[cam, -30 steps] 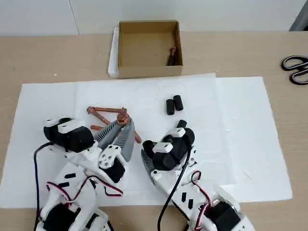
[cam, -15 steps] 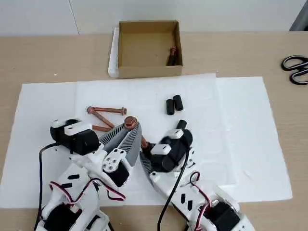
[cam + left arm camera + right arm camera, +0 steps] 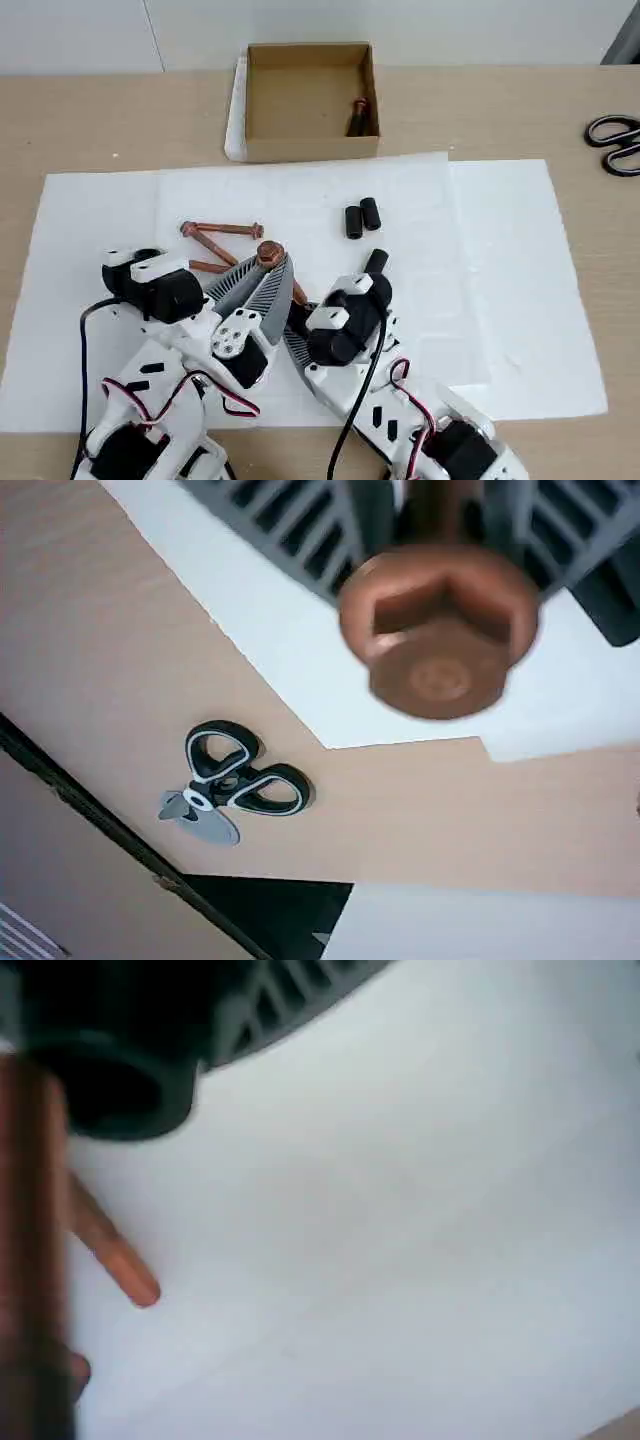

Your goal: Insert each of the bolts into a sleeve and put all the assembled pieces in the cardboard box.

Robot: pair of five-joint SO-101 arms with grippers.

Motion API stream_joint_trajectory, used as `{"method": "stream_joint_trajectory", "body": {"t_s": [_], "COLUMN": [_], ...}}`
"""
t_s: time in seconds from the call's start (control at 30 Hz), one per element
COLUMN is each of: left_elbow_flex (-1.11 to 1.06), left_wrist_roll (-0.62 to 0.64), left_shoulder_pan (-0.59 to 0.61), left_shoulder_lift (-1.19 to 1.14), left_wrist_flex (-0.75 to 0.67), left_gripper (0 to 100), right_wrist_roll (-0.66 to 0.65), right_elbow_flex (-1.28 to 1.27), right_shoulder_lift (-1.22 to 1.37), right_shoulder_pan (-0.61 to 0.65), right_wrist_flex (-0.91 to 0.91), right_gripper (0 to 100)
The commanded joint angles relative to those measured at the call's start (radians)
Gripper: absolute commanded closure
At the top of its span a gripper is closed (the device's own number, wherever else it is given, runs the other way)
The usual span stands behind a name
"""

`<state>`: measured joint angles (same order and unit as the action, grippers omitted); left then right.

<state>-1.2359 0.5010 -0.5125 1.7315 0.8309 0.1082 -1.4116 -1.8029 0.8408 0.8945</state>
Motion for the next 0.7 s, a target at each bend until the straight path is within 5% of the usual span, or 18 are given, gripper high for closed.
{"method": "stream_joint_trajectory", "body": {"t_s": [0.0, 0.67], "left_elbow_flex": [0.056, 0.064], "left_wrist_roll": [0.002, -0.003], "left_shoulder_pan": [-0.003, -0.002], "left_shoulder_lift": [0.005, 0.005], "left_wrist_flex": [-0.023, 0.009], "left_gripper": [99, 99], "right_wrist_roll": [0.011, 0.011], "right_elbow_flex": [0.014, 0.011], "right_shoulder_lift": [-0.010, -0.010], "right_shoulder_pan": [-0.012, -0.013], "right_wrist_flex": [-0.027, -0.027], "right_gripper": [99.7, 99.6]}}
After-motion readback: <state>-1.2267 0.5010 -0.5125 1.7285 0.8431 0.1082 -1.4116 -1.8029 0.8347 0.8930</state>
